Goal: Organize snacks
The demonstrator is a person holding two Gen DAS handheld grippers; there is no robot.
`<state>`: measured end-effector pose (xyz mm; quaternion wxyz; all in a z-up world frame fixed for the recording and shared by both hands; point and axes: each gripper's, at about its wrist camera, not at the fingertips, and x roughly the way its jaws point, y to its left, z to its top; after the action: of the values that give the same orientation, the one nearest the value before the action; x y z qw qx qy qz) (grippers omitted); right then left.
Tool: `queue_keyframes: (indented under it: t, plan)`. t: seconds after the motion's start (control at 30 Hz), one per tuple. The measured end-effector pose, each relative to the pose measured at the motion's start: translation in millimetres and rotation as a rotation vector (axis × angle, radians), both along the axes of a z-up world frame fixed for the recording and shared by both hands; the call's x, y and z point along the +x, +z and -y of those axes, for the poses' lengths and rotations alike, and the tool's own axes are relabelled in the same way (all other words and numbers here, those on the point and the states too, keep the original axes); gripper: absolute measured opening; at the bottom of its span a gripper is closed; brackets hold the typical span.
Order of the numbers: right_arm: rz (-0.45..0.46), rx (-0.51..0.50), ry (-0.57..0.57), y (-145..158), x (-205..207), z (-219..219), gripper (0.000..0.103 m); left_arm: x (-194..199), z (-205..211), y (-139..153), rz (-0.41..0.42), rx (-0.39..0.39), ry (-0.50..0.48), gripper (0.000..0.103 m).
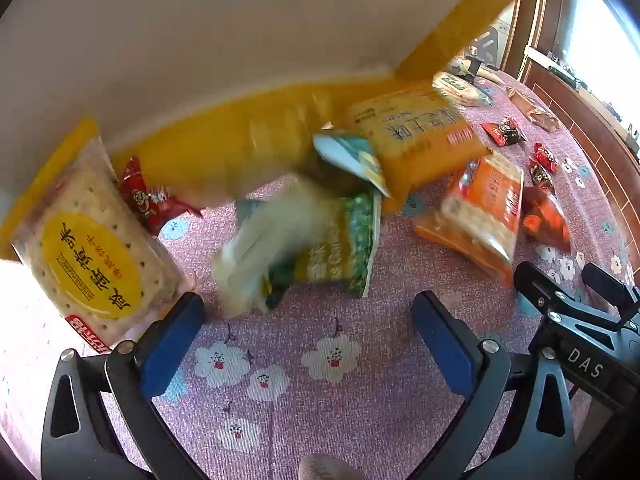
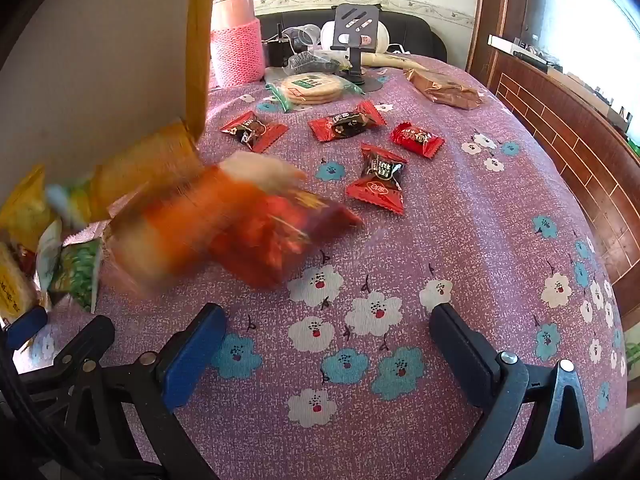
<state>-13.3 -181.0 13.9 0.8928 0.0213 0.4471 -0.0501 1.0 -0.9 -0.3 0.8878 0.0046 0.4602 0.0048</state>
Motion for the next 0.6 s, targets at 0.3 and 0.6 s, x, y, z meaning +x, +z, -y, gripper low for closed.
queue_keyframes:
  t: [0.3,0.6]
  plan:
    - [-0.016,0.000,-0.001,-0.1,0.3,-0.8,0.103,2.5,6.7,-2.0,0.018,-0.011,-0.006,0.103]
    - [-0.015,0.000,0.000,-0.2,0.0,-0.8,0.103,4.3,6.8,-2.5,0.016,-0.012,-0.007,0.103]
